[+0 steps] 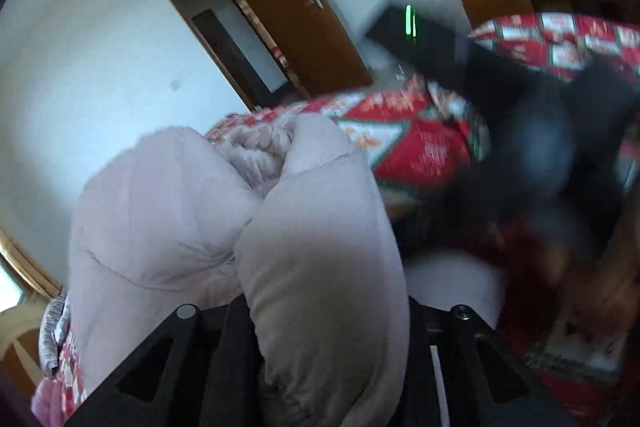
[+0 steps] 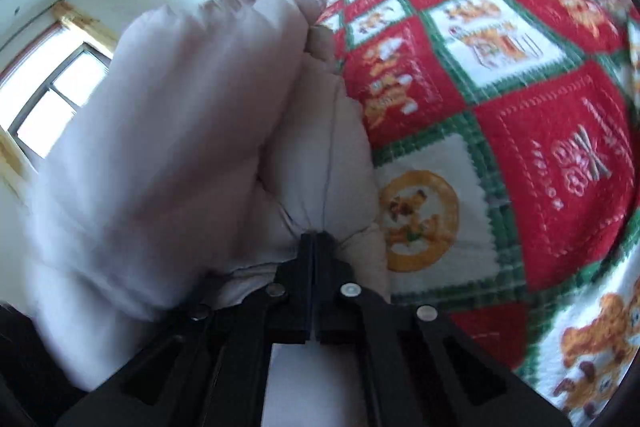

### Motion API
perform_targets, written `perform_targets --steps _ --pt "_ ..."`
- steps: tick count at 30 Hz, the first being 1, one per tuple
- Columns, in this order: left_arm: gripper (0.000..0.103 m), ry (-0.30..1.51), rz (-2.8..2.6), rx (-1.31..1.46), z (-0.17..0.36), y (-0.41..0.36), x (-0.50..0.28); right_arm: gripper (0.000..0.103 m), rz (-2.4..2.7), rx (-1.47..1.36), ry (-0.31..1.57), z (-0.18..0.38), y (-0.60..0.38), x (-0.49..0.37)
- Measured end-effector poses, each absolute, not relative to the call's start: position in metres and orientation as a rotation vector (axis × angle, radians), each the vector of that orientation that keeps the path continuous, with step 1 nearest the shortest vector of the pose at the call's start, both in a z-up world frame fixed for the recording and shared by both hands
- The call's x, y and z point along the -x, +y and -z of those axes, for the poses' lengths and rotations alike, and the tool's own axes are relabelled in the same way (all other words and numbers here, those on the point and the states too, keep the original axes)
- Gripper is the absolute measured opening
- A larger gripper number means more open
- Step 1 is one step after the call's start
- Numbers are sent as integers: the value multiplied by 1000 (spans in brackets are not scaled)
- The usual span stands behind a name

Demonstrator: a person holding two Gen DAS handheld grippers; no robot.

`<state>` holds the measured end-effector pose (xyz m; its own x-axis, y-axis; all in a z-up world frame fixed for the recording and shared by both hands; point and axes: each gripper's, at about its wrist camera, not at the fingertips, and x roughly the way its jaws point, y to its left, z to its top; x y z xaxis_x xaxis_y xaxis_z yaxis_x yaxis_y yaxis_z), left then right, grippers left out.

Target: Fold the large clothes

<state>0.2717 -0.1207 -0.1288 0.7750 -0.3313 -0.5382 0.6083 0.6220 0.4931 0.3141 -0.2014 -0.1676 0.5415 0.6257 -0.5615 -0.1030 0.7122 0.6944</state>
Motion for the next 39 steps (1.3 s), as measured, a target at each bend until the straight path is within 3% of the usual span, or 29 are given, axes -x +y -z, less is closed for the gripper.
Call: perform_targets --steps 2,5,7,8,9,14,16,18,19,21,25,27,34,39 --pt "21 430 540 -720 136 -122 -275 2 -460 -692 902 161 -219 -311" --pt "21 445 542 -662 134 -115 -277 19 -421 -638 818 128 -240 -298" --pt "21 449 540 -638 133 -110 -275 35 -435 -624 791 110 -247 -301" --pt "21 449 536 -633 133 -107 -273 51 -441 -636 776 102 -250 -305" --pt "21 448 535 -631 133 -105 -271 59 -443 -645 765 100 -252 -317" --pt "21 452 540 -619 130 -104 -265 56 -505 -596 805 87 -224 -358" --pt "21 448 552 -598 125 -97 -259 25 -521 -499 845 91 -199 -375" --pt "31 452 561 -571 118 -84 -254 16 -513 -407 876 93 -177 -377" --pt "35 457 571 -560 114 -78 -251 15 -519 -366 878 95 -167 -378" --pt "53 458 621 -515 100 -61 -243 14 -518 -291 880 103 -151 -378" --pt "60 441 684 -485 81 -44 -226 14 -519 -317 913 130 -151 -389" --pt "68 412 704 -473 70 -32 -215 11 -518 -343 920 136 -156 -396" --pt "73 373 745 -241 25 32 -222 10 -547 -382 925 148 -165 -403" --pt "81 355 587 3 -2 95 -287 10 -554 -341 906 144 -163 -395"
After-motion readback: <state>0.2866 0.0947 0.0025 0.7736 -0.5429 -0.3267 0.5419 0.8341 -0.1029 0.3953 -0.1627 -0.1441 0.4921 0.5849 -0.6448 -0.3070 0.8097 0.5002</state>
